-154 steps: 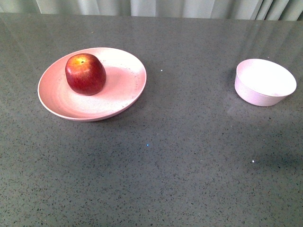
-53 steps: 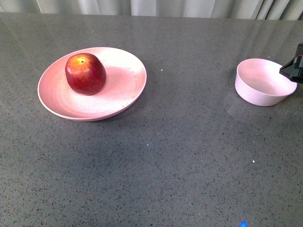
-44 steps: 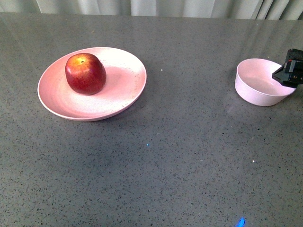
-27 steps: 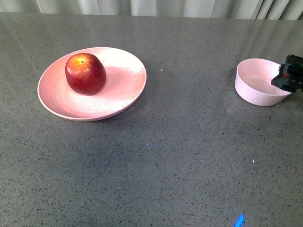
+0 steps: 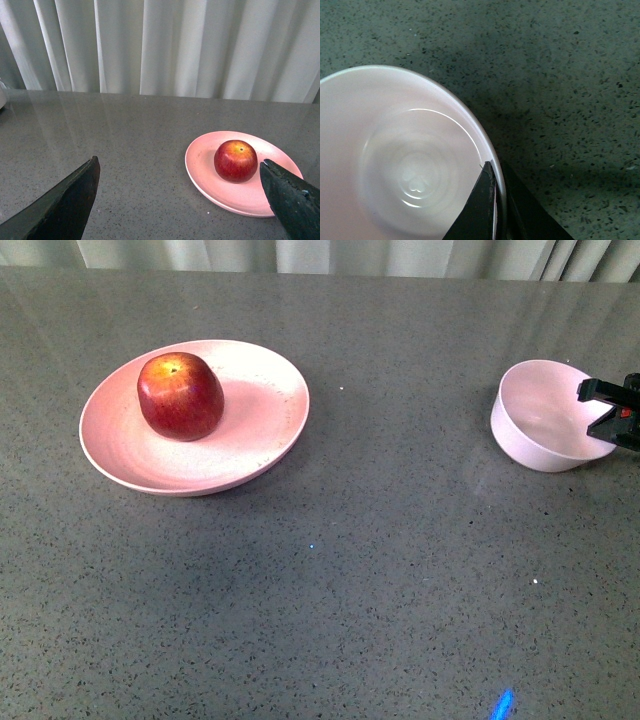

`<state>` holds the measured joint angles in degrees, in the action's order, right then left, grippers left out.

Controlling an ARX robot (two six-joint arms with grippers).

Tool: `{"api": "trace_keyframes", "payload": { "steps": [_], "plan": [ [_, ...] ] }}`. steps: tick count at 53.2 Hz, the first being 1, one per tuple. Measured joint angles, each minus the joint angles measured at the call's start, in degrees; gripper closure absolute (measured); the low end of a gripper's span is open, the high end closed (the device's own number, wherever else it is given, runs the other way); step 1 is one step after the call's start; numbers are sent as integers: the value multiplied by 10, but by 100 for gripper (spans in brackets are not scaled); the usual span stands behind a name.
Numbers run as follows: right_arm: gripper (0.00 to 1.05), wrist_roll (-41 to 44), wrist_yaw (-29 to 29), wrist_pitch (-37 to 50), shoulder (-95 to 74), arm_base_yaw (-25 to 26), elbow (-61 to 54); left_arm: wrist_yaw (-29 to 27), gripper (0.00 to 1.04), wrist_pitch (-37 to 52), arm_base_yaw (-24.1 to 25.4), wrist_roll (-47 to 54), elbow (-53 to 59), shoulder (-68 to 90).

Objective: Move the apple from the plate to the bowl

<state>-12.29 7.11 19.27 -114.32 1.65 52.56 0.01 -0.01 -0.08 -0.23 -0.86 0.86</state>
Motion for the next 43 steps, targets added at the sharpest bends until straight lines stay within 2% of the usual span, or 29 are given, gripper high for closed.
{"api": "trace_keyframes", "payload": {
  "steps": [15, 43],
  "plan": [
    [103, -45, -14, -19, 0, -76, 31, 0, 9, 0, 0, 0, 0, 0],
    [103, -89, -42, -66, -44, -172, 92, 0, 9, 0, 0, 0, 0, 0]
  ]
}}
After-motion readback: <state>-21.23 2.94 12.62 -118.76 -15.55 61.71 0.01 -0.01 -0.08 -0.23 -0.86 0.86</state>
